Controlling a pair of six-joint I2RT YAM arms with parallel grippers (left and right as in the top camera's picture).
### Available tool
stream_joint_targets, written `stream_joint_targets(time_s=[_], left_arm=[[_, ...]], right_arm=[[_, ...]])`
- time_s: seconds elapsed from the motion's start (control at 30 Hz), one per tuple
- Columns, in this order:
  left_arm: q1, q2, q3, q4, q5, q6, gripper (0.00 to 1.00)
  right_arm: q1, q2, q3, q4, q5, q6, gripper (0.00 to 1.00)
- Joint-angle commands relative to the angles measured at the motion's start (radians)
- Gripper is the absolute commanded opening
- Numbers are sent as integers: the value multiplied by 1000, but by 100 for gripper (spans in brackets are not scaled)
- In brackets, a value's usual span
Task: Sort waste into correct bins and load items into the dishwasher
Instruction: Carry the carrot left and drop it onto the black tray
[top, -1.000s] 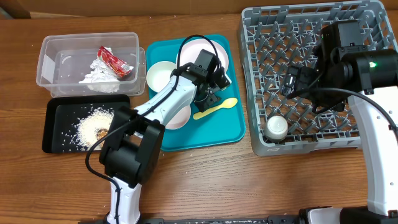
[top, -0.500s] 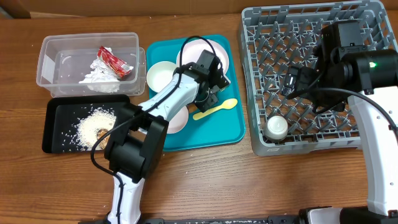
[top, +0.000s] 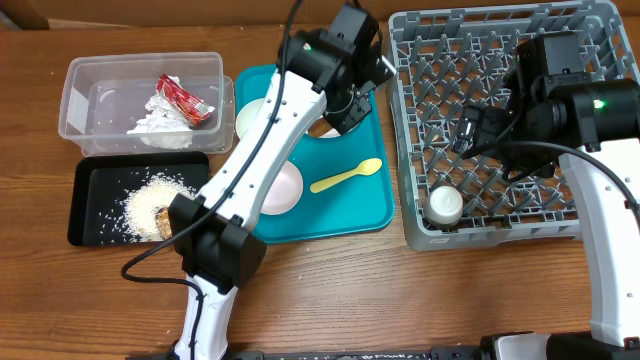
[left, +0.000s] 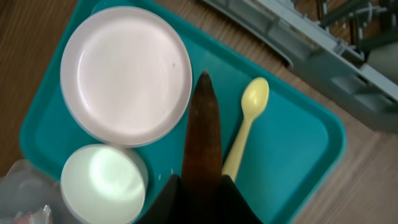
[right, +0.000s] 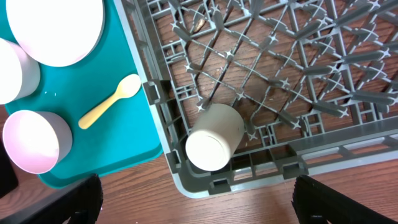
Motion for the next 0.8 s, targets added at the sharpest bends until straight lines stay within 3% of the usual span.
stream_joint_targets(time_s=[0.0,0.1,0.13,0.27,0.5,0.77], left_arm=[[56,-4,208,-163,-43,-84,4],[139,-18,324,-280,-90,-208,4],[194,-58,319,-280,-98,-301,4],[308,-157,280,-280,-60,-382,4],[531,-372,-25,-280,-118,-464,4],[859,-436,-396,-183,-154,-695,4]], right_arm=[[-3,-5,-3,2,9,-7,100],[-3,-5,-3,6,9,-7,100],[-3,-5,-3,8,9,-7,100],[-3,-5,-3,5,9,-7,100],[-3,-5,-3,6,9,-7,100],[-3,-5,-3,7,9,-7,100]])
